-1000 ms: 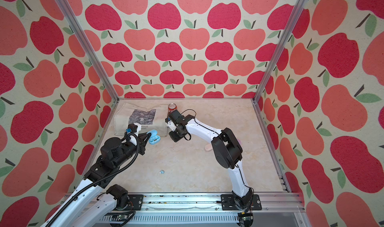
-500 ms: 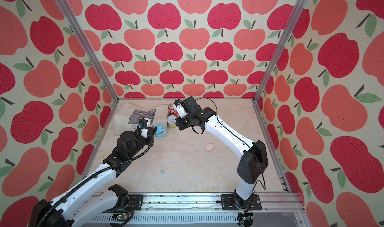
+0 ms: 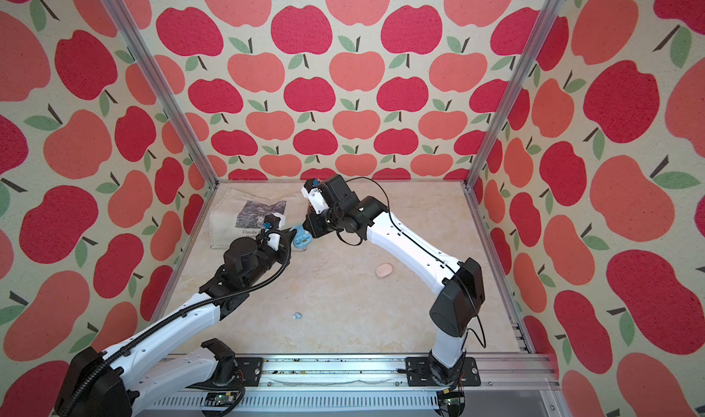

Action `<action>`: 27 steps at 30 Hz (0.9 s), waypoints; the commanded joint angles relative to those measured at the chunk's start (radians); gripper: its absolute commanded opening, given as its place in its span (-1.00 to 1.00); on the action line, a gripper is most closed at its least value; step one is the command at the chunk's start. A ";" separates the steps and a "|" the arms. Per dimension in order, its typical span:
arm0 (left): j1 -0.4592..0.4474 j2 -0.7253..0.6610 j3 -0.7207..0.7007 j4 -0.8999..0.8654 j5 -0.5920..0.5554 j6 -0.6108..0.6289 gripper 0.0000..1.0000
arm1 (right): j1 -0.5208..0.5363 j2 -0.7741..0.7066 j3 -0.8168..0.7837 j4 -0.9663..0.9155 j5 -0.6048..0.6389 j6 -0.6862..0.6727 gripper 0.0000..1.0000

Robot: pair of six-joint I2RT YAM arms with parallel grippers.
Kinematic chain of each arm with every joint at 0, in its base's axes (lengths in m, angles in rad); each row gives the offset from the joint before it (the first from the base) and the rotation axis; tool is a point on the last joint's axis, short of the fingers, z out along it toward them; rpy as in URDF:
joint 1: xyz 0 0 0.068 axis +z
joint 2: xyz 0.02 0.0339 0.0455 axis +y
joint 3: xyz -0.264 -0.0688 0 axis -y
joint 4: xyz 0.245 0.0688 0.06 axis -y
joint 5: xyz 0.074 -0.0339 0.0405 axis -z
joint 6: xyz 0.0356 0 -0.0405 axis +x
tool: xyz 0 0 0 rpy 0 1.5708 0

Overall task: Insert wireless bluetooth earbuds into charging case
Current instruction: Insert the wireless bluetooth earbud into the charging case.

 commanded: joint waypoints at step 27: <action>-0.019 0.002 0.047 0.065 -0.069 0.023 -1.00 | 0.043 0.049 -0.027 0.057 -0.042 0.063 -0.83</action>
